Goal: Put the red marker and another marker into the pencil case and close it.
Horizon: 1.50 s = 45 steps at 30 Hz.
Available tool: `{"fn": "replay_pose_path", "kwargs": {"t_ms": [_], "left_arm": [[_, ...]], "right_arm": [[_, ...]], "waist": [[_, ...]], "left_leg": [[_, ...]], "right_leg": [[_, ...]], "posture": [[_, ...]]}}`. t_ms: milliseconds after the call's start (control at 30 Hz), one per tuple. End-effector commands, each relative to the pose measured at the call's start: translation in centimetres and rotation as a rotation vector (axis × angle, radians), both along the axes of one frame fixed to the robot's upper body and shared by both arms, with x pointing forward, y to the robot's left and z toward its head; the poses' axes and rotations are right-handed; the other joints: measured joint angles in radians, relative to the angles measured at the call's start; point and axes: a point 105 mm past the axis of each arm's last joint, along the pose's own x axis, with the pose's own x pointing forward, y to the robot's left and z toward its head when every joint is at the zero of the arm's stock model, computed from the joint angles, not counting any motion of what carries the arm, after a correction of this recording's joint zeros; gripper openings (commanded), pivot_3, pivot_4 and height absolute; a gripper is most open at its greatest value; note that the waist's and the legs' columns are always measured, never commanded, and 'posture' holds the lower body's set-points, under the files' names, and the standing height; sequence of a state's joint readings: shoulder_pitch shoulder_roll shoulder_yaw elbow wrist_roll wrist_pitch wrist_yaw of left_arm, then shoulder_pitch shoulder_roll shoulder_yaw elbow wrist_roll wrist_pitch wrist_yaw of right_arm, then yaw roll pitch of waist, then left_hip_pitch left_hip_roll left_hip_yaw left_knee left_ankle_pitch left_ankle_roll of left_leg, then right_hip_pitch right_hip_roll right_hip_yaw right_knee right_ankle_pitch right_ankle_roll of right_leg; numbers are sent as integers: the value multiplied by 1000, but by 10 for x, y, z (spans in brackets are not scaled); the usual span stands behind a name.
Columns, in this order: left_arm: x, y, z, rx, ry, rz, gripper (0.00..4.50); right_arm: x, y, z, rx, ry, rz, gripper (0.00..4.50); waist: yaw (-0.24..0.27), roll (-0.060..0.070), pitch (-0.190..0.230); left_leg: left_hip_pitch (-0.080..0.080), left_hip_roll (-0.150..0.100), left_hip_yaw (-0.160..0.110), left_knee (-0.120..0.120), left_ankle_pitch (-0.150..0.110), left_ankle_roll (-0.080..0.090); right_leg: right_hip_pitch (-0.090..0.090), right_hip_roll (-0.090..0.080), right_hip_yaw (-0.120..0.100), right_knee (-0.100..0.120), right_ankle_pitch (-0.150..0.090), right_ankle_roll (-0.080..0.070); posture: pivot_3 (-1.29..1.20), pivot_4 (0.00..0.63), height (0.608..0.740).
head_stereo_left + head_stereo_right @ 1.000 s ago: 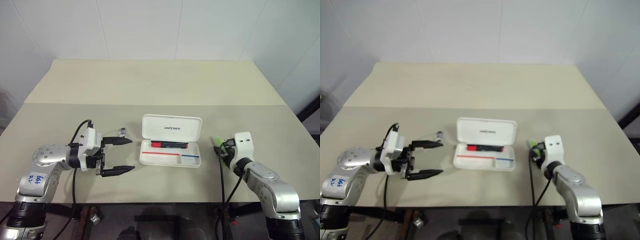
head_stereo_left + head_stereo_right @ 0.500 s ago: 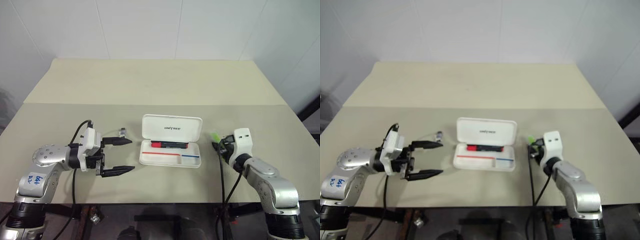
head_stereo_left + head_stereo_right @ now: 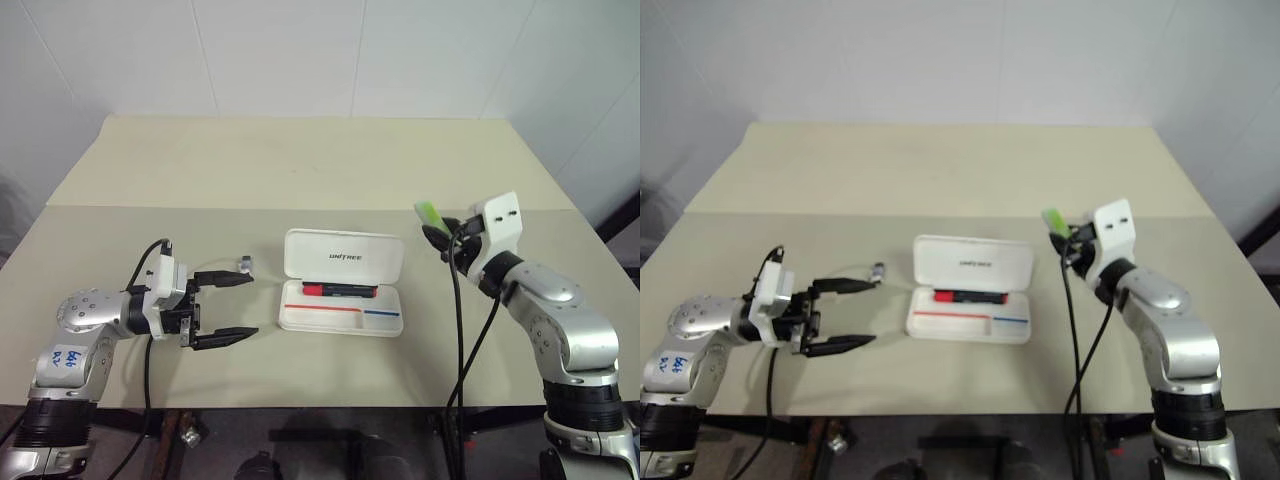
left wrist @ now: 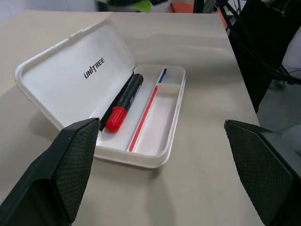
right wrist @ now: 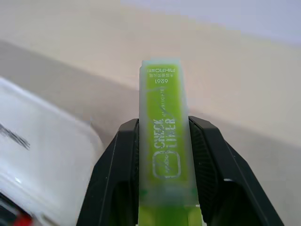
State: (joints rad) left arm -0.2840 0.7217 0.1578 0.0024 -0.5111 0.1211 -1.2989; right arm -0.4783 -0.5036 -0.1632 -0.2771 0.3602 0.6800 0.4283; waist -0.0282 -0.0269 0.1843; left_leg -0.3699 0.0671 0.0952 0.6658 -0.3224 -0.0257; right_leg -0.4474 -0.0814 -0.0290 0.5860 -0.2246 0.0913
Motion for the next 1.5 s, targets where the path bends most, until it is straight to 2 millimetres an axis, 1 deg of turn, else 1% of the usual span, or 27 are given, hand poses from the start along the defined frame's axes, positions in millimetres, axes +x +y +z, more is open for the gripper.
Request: {"fn": "replay_pose_path", "kwargs": {"t_ms": [33, 133, 267, 367, 400, 500, 567, 700, 767, 833, 1000, 1133, 1367, 1500], "left_arm": [[0, 3, 1, -17, -29, -7, 4500], [1, 5, -1, -49, -34, -4, 4500], [1, 13, -5, -60, -35, -10, 4500], [6, 20, -8, -56, -51, -10, 4500], [8, 22, -9, -53, -64, -7, 4500], [18, 25, -9, -46, -109, 10, 4500], [23, 26, -9, -46, -138, 16, 4500], [27, 26, -7, -64, -164, 5, 4500], [28, 27, -10, -49, -166, 8, 4500], [28, 28, -11, -44, -167, 10, 4500], [28, 32, -12, -38, -173, 38, 4500], [24, 34, -14, -36, -174, 45, 4500], [19, 34, -13, -39, -179, 55, 4500], [18, 35, -13, -39, -180, 65, 4500]], "right_arm": [[-13, 24, 25, -18, -71, 138, 1105], [-27, 46, 26, -60, -48, 296, 1105], [-38, 60, 28, -125, -7, 430, 1105], [-41, 69, 26, -181, 40, 502, 1105], [-43, 74, 23, -209, 68, 532, 1105], [-53, 87, 2, -322, 227, 655, 1105], [-57, 93, -6, -376, 265, 703, 1105], [-53, 110, -16, -410, 272, 740, 1105], [-53, 121, -27, -458, 286, 763, 1105], [-53, 127, -33, -486, 300, 771, 1105], [-59, 145, -43, -535, 285, 828, 1105], [-57, 153, -52, -569, 294, 842, 1105], [-54, 164, -56, -567, 281, 865, 1105], [-51, 165, -58, -568, 282, 868, 1105]], "waist": [[0, 0, 0], [1, 0, 0], [1, 0, 0], [1, 0, 0], [1, 0, 0], [1, 0, 0], [1, 0, 0], [0, 0, 0], [0, 0, 0], [0, 0, 0], [1, 0, 0], [1, 0, 0], [1, 0, 0], [1, 0, 0]], "left_leg": [[0, 0, 0, 0, 0, 0], [0, 0, 0, 0, 0, 0], [-1, 0, 0, 0, 0, 0], [-1, 0, 0, 0, 0, 0], [-1, 1, -1, 0, 0, 0], [-1, 1, -1, 1, 0, 0], [-1, 1, -1, 1, 0, 0], [-2, 1, -1, 1, 0, 0], [-3, 2, 0, 1, 0, 0], [-2, 2, 0, 1, 0, 0], [-4, 2, 0, 2, 0, 0], [-4, 2, 0, 2, 0, 0], [-4, 2, 0, 3, 0, 0], [-4, 2, 0, 3, 0, 0]], "right_leg": [[0, 0, 0, 0, 0, 0], [0, 0, -1, 1, 0, 0], [0, 0, -1, 1, 0, 0], [0, 0, -2, 1, 0, 0], [0, 0, -3, 1, 0, 0], [0, 0, -3, 0, 0, -1], [0, 0, -4, 1, 0, -1], [0, -1, -5, 2, 0, -1], [-1, -1, -5, 2, 0, -1], [-1, -1, -5, 2, 0, -1], [-2, -1, -6, 3, 0, -1], [-2, -1, -6, 3, 0, -1], [-3, -1, -6, 4, 0, -1], [-3, -1, -6, 4, 0, -1]], "posture": [[0, 150, 740], [0, 150, 740], [0, 150, 740], [0, 150, 740], [0, 150, 740], [0, 150, 740], [0, 150, 740], [0, 150, 740], [0, 150, 740], [0, 150, 740], [0, 150, 740], [0, 150, 740], [0, 150, 740], [0, 150, 740]]}}
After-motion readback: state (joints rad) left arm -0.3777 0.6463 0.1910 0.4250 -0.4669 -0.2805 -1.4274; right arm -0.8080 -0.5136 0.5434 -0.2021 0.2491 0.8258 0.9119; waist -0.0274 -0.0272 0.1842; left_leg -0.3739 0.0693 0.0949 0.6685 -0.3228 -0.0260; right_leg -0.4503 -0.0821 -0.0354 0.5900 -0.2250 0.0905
